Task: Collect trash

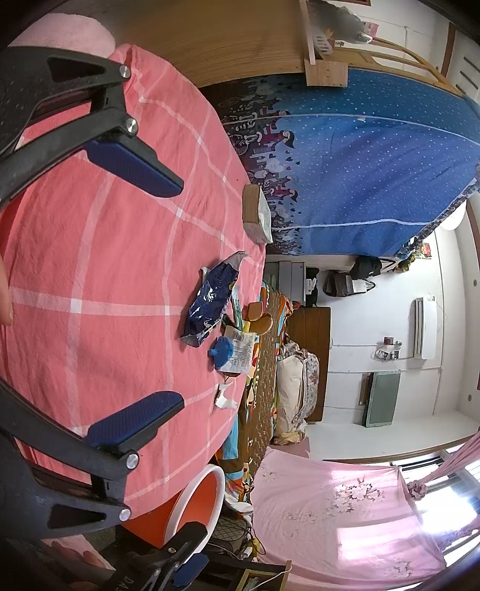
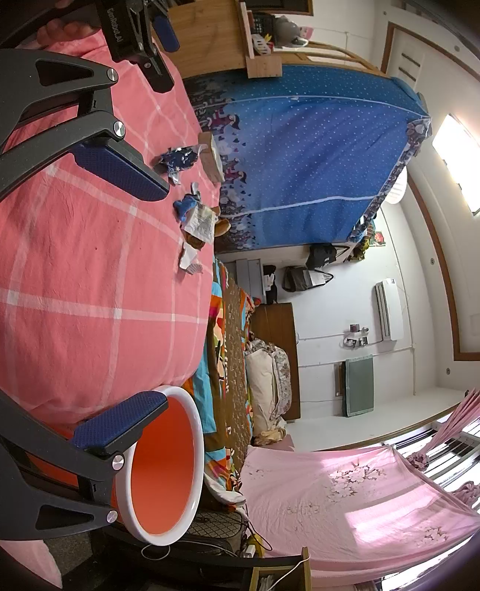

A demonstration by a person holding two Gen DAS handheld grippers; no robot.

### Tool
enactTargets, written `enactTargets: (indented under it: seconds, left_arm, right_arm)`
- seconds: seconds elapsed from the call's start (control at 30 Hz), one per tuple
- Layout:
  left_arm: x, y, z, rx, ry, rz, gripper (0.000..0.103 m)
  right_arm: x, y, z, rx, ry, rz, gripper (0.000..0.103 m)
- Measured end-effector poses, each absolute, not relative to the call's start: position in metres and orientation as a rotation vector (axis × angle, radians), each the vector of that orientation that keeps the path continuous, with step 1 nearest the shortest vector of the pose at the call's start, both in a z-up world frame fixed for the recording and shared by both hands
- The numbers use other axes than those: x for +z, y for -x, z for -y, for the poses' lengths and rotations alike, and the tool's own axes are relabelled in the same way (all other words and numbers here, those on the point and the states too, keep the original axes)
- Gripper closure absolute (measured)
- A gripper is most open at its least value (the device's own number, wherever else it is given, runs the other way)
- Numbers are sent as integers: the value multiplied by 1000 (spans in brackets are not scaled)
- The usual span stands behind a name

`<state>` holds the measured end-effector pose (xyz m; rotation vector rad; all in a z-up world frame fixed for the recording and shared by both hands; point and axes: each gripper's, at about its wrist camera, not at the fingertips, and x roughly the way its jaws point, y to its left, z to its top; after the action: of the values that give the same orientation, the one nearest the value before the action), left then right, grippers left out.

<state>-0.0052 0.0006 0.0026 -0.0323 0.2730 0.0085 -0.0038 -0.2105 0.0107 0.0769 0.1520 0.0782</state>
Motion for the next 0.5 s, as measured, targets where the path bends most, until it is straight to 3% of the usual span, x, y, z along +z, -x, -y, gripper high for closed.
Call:
enactTargets:
  seconds: [0.5]
  left_arm:
    - [2,4,-1,12,23,-273,0]
  right_arm:
    - [10,4,211,77,-81,-153,0]
